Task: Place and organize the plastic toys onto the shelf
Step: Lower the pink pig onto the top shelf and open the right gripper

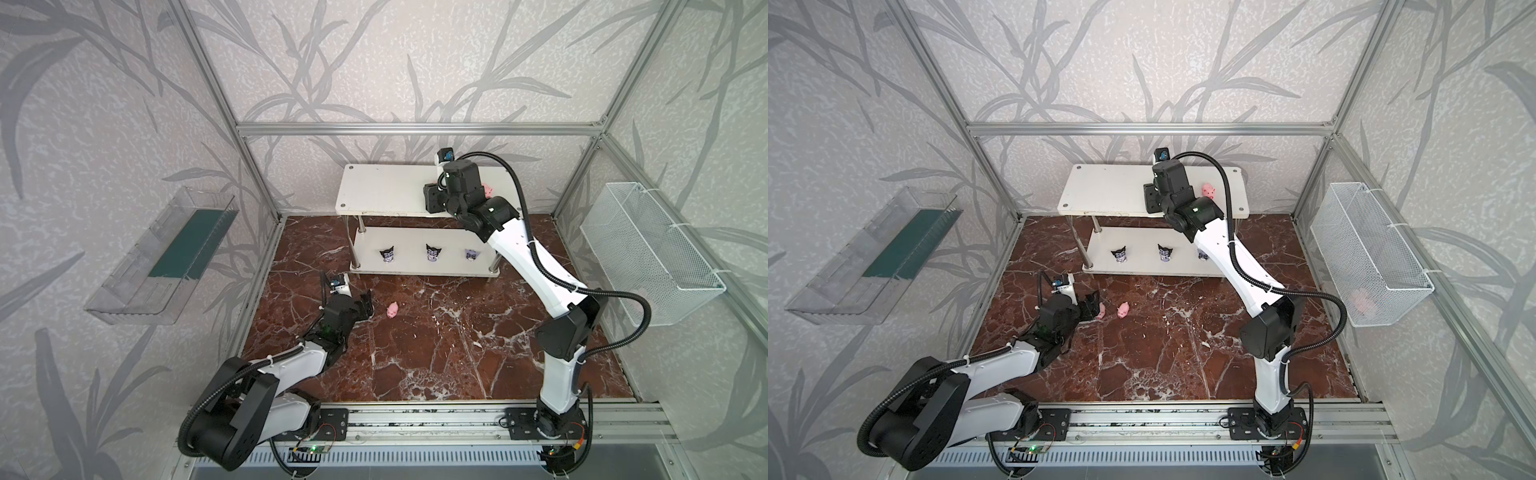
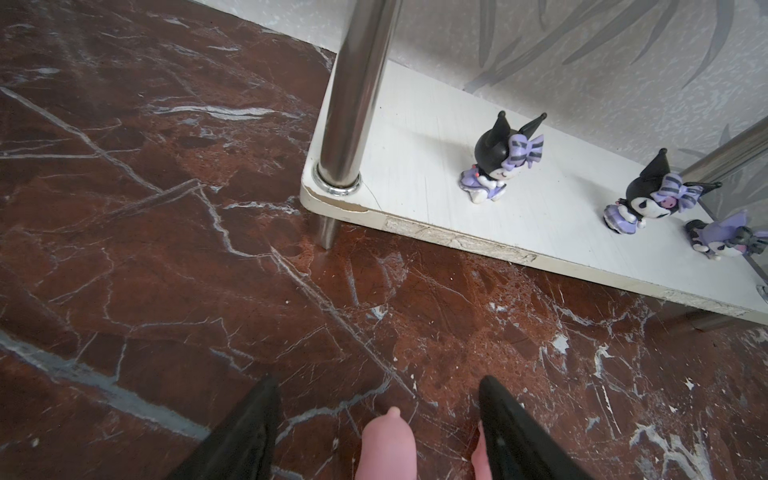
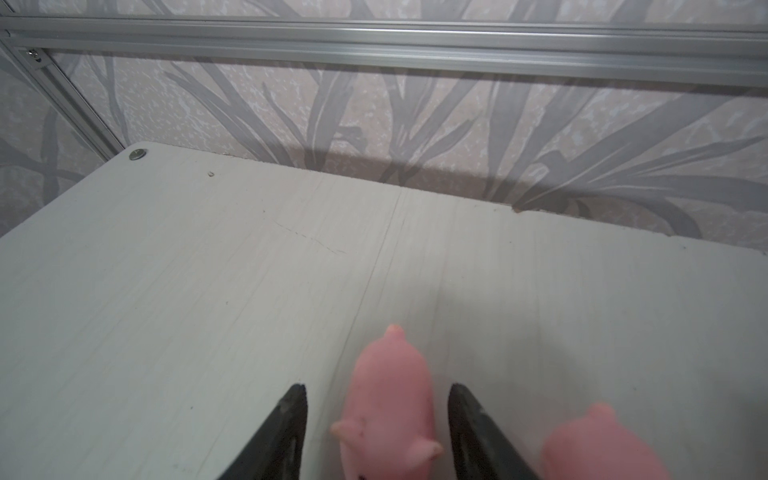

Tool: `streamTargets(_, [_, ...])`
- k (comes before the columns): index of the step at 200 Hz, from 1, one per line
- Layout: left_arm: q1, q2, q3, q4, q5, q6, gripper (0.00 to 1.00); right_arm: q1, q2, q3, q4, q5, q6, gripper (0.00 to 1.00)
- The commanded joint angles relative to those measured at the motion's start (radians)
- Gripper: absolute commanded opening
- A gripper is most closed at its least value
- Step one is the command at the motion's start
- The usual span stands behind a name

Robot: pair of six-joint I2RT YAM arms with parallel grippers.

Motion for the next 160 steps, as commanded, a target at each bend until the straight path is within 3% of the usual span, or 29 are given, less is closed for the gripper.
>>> streamTargets(1, [0.005, 0.005, 0.002, 0.028, 0.002, -0.013, 0.74, -0.008, -0.059, 0.036, 0.016, -0.032, 0.002, 0.56])
streamTargets(98, [0.004, -0.011, 0.000, 0.019, -0.001, -0.012, 0.74, -0.029, -0.114, 0.043, 0.089, -0.063, -0.020, 0.58])
streamTargets(160, [0.006, -0.011, 0.009, 0.010, 0.000, -0.008, 0.74, -0.032, -0.368, -0.279, 0.348, -0.145, -0.027, 0.57])
